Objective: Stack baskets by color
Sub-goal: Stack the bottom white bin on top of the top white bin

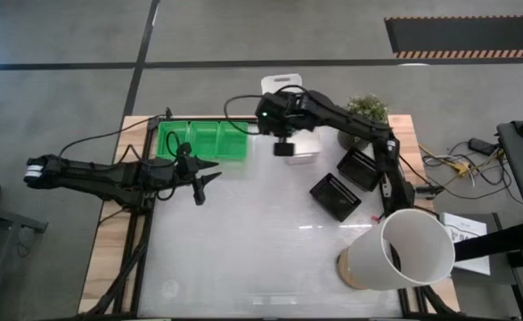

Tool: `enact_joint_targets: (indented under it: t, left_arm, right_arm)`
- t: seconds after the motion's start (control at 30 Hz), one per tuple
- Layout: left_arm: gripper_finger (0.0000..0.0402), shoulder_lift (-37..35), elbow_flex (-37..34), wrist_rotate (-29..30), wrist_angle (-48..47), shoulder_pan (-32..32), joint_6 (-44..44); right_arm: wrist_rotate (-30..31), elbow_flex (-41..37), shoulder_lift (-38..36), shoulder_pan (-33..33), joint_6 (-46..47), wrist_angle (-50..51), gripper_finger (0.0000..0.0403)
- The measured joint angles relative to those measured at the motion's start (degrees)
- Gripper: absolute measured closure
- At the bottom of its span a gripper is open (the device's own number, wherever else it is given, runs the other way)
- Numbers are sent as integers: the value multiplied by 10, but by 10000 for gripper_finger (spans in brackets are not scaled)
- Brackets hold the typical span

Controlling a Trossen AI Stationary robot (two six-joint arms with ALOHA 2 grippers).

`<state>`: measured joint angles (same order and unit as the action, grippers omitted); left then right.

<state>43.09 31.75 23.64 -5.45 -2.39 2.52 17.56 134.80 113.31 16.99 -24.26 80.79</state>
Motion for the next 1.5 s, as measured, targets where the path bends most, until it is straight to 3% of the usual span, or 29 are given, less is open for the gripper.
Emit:
enact_joint_targets:
  t: [0.17, 0.43, 0.8, 0.97, 1.33, 1.5]
  left_arm:
    - [281, 0, 0, 0, 0, 0, 0]
    - [281, 0, 0, 3, 0, 0, -3]
    - [281, 0, 0, 3, 1, 0, -3]
    - [281, 0, 0, 3, 0, 0, -3]
    - [281, 0, 0, 3, 1, 0, -3]
    - [281, 0, 0, 3, 2, 0, -4]
  right_arm:
    - [-37, -1, -33, 9, -39, 72, 395]
    - [-119, -2, -86, 16, -51, 88, 394]
    - [-132, -39, -121, 18, -28, 56, 394]
    - [-131, -138, -160, 18, -27, -3, 394]
    - [-99, -435, -321, 18, -30, -233, 394]
    - [-100, -540, -368, 8, -78, -308, 394]
